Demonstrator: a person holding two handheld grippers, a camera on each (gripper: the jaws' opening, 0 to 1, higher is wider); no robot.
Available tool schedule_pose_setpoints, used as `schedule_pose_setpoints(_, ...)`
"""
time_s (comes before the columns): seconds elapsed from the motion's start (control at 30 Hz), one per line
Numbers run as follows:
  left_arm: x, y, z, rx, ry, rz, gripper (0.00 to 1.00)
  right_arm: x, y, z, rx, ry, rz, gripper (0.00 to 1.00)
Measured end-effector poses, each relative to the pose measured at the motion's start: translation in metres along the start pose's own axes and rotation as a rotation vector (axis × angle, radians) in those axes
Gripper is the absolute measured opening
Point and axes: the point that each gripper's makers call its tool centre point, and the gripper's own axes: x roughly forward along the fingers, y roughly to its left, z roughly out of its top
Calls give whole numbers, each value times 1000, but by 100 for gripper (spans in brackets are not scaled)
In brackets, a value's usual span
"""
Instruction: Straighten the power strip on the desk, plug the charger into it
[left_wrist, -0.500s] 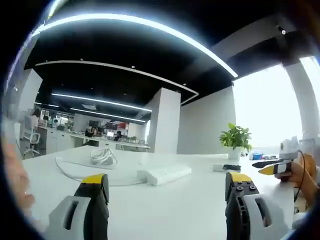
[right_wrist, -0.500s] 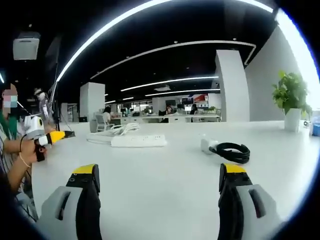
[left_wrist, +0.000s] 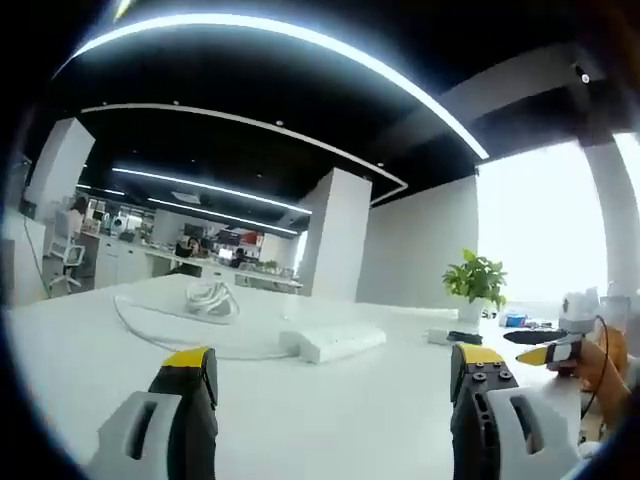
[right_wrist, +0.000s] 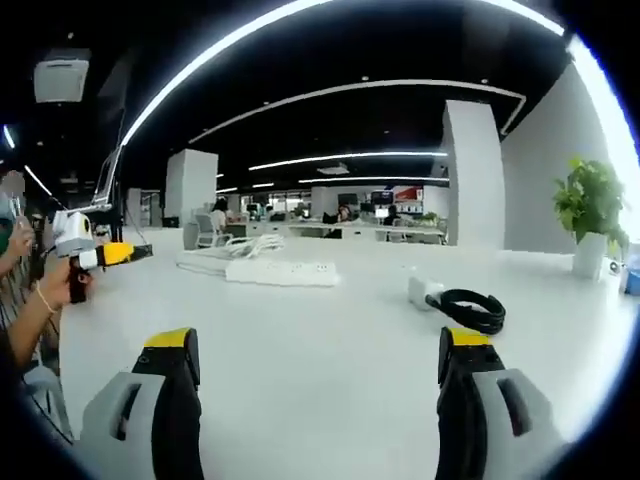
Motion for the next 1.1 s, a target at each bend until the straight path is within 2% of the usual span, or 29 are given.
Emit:
schedule_pose_setpoints(0.1,-2,3,3,53,10,19,99,4,6,1,-48,2,22,100)
schedule_pose_setpoints(0.23,-3,-3,7,80,-11,-9,99,8,9,6,-68,-19,50,100)
schedule_pose_setpoints(0.37,-3,-9,-2,78,52,-38,99,7,0,9,-85,-38,38,100)
schedule_pose_setpoints(0.43,-4,-8,-7,102,93,-25,99,7,6,12,-80,-64,95,100)
schedule_pose_setpoints(0.53,-4,-4,-9,143,119,1,99,7,4,6,-74,-20,103,100)
schedule_pose_setpoints(0.6,-4,-2,-9,151,123,7,99,8,2,-2,-73,38,107,100)
schedule_pose_setpoints(0.7,-4,-1,-6,146,121,9,99,10,-4,0,-74,41,112,100)
schedule_pose_setpoints(0.9,0,5,2,121,96,18,99,18,-14,23,15,-46,134,100)
schedule_pose_setpoints(1.1,10,13,3,99,105,33,99,31,-26,43,-3,-106,122,100)
